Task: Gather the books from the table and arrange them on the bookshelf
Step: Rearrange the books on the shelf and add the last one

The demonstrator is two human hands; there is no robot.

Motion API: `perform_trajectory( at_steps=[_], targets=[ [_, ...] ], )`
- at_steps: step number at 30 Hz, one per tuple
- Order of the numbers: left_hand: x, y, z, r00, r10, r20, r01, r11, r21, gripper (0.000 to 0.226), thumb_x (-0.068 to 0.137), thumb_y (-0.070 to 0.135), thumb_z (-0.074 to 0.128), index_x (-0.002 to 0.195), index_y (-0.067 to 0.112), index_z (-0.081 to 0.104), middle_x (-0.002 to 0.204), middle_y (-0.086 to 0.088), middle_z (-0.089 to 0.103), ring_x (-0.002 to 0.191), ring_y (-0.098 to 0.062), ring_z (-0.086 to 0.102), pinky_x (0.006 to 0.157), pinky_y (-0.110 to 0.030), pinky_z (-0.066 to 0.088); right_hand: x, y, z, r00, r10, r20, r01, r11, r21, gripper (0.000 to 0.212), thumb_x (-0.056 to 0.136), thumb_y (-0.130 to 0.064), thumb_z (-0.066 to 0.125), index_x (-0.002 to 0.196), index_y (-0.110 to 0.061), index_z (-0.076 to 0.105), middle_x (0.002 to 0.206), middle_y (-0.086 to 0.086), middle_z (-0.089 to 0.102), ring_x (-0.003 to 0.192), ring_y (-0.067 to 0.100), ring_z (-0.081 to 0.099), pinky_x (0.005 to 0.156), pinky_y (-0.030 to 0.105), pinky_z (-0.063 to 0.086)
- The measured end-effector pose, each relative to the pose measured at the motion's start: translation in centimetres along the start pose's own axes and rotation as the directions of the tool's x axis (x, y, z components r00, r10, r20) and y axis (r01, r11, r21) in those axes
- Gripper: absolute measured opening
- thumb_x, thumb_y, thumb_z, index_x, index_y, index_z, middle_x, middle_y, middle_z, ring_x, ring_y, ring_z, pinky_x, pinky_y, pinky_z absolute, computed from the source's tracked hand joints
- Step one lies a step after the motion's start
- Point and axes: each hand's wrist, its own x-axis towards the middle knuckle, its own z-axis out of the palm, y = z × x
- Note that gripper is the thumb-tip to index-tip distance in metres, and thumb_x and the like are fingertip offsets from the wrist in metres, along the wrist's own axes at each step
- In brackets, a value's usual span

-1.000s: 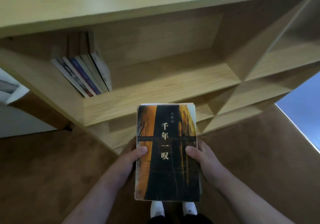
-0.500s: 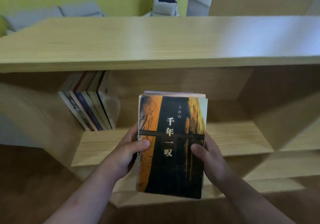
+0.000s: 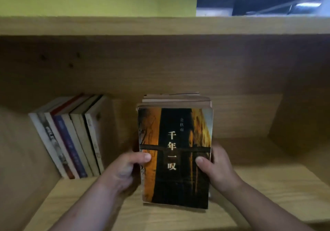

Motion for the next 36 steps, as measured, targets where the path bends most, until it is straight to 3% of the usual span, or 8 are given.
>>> perform_trajectory(
  at_steps=[4,8,17,21,23,25,32,36],
  targets=[
    [0.6,-1.5,-2.1,0.998,0.068,0.016,-0.068,0.998,-0.015,0.073,0.010,0.029,0.101,0.079,0.015,0.083,0.086,-0.014,0.078,0.081,-0.027,0.077,0.071,-0.042,0.057,1.3,2.6,2.0,0.995,-0.092,0.021,0.092,0.995,0.043,0.082,0.060,-0.059,0.070,0.133,-0.027,0.051,0.115,0.004,0.070,0.110,0.019,0.069,0.096,0.048,0.056],
    [0.8,-1.8,-3.0,0.985,0.172,-0.015,-0.171,0.985,0.023,0.065,0.014,0.024,0.097,0.076,0.014,0.083,0.082,-0.014,0.077,0.078,-0.028,0.076,0.077,-0.043,0.054,2.3,3.7,2.6,0.974,-0.227,0.017,0.227,0.974,-0.015,0.098,0.051,-0.086,0.069,0.128,-0.027,0.054,0.111,-0.003,0.072,0.106,0.012,0.070,0.083,0.027,0.059],
    [-2.2,-1.7,-1.1,0.903,0.386,-0.186,-0.291,0.871,0.395,0.009,0.093,0.021,0.063,0.100,0.024,0.061,0.095,0.003,0.070,0.099,-0.019,0.060,0.084,-0.035,0.040,1.1,3.2,3.4,0.950,-0.311,0.016,0.308,0.931,-0.198,0.095,0.052,-0.084,0.055,0.135,-0.039,0.038,0.116,-0.019,0.057,0.105,-0.002,0.057,0.081,0.020,0.046],
    [-3.6,-2.4,-0.3,0.734,0.604,-0.310,-0.154,0.594,0.790,0.055,0.095,0.036,0.064,0.144,0.032,0.039,0.132,0.009,0.051,0.134,-0.022,0.047,0.110,-0.045,0.041,0.5,2.9,3.1,0.959,-0.279,0.055,0.284,0.939,-0.194,0.124,0.033,-0.102,0.054,0.138,-0.039,0.031,0.128,-0.007,0.055,0.114,0.009,0.056,0.095,0.033,0.045],
    [-4.2,-3.4,0.6,0.621,0.755,-0.210,-0.084,0.330,0.940,0.038,0.093,0.035,0.065,0.126,0.037,0.046,0.123,0.014,0.049,0.118,-0.010,0.055,0.099,-0.035,0.052,0.5,2.9,3.0,0.969,-0.235,0.071,0.244,0.955,-0.169,0.140,0.027,-0.103,0.054,0.147,-0.038,0.025,0.134,-0.002,0.052,0.124,0.020,0.054,0.108,0.045,0.042],
    [-5.0,-4.8,1.8,0.668,0.740,-0.077,-0.086,0.180,0.980,0.024,0.094,0.039,0.062,0.108,0.044,0.043,0.112,0.021,0.046,0.100,0.001,0.054,0.086,-0.024,0.054,0.5,2.7,2.9,0.968,-0.229,0.102,0.240,0.964,-0.115,0.136,0.028,-0.101,0.058,0.145,-0.039,0.026,0.136,-0.001,0.053,0.124,0.021,0.055,0.106,0.049,0.046],
    [-5.5,-5.3,2.3,0.787,0.597,-0.158,-0.030,0.293,0.956,0.080,0.074,0.063,0.073,0.138,0.039,0.032,0.125,0.021,0.035,0.121,-0.003,0.040,0.103,-0.034,0.044,0.6,3.2,3.5,0.973,-0.213,0.088,0.193,0.961,0.198,0.102,0.048,-0.082,0.077,0.132,-0.030,0.052,0.124,0.005,0.069,0.115,0.027,0.068,0.098,0.055,0.053],
    [-5.7,-4.8,1.6,0.842,0.480,-0.245,-0.121,0.612,0.782,0.067,0.081,0.044,0.077,0.138,0.037,0.042,0.110,0.025,0.046,0.108,-0.005,0.051,0.094,-0.033,0.051,0.5,2.1,3.7,0.982,-0.180,0.054,0.162,0.957,0.241,0.089,0.073,-0.060,0.078,0.147,-0.033,0.035,0.126,0.007,0.064,0.105,0.024,0.072,0.080,0.039,0.063]
  ],
)
